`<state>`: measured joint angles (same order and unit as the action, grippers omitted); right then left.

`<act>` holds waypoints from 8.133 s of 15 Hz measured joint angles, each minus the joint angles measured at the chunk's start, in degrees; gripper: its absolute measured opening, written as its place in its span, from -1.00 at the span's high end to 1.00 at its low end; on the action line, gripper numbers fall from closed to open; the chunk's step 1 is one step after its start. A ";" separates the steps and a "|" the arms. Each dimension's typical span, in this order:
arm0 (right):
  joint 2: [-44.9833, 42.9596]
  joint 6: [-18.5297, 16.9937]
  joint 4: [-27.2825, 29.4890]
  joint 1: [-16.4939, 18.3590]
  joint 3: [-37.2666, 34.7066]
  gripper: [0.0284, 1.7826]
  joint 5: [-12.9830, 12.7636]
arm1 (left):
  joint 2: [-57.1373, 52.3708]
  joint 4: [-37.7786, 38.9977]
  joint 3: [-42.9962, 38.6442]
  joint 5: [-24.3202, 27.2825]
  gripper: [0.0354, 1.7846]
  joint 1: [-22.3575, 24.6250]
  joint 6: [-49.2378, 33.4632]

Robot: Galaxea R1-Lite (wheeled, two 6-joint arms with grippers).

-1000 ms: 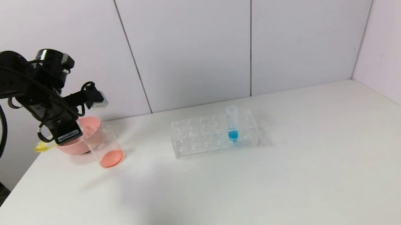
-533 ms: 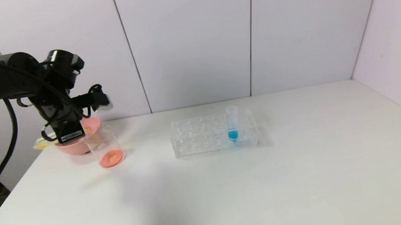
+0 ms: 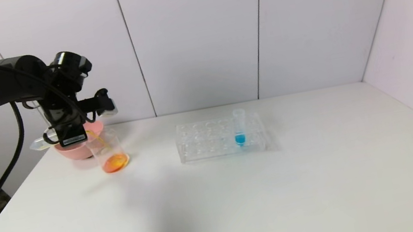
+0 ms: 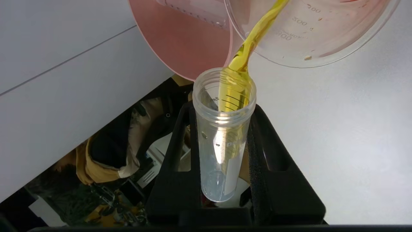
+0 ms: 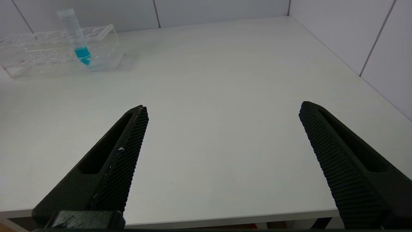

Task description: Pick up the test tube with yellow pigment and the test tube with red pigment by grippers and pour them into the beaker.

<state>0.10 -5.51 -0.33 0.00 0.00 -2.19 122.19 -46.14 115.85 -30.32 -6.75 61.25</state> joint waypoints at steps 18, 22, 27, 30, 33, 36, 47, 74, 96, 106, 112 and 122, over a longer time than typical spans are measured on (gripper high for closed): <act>0.00 0.00 0.02 0.00 0.00 -0.92 0.00 | -1.24 1.61 -0.09 -6.80 0.55 -3.06 1.40; 0.00 0.00 0.00 0.00 0.00 -0.92 0.00 | -3.08 5.83 -0.91 7.89 0.55 -0.74 -9.57; 0.00 0.00 0.02 0.00 0.00 -0.92 0.00 | -5.57 17.68 -5.13 21.04 0.55 3.73 -35.84; 0.00 0.00 0.02 0.00 0.00 -0.92 0.00 | -8.44 32.15 -14.42 20.26 0.55 4.36 -48.27; 0.00 0.02 0.02 0.00 0.00 -0.92 0.02 | -12.52 48.20 -29.60 18.03 0.55 4.96 -52.35; 0.00 0.00 0.04 0.00 0.00 -0.92 0.00 | -15.32 69.60 -44.52 15.14 0.55 5.60 -58.49; 0.00 0.00 0.02 0.00 0.00 -0.92 0.00 | -2.15 93.36 -42.25 10.01 0.55 9.70 -68.21; 0.00 0.00 0.02 0.00 0.00 -0.92 0.00 | -4.08 92.75 -42.91 17.62 -0.98 5.96 -68.16; 0.00 0.00 0.02 0.00 0.00 -0.92 0.00 | -75.14 60.42 -78.56 23.38 -0.98 1.41 -54.75; 0.00 0.00 0.02 0.00 0.00 -0.92 0.00 | -110.64 46.32 -86.69 27.87 -0.98 5.94 -53.89; 0.00 0.00 0.00 0.00 0.00 -0.92 0.00 | -121.31 44.32 -103.69 29.90 -0.98 6.23 -54.39; 0.00 0.00 0.02 0.00 0.00 -0.92 0.00 | -122.21 46.28 -115.75 30.10 -0.98 6.31 -63.17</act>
<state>0.10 -5.51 -0.30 0.00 0.00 -2.19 -0.02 0.13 0.10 -0.22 -0.44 -1.93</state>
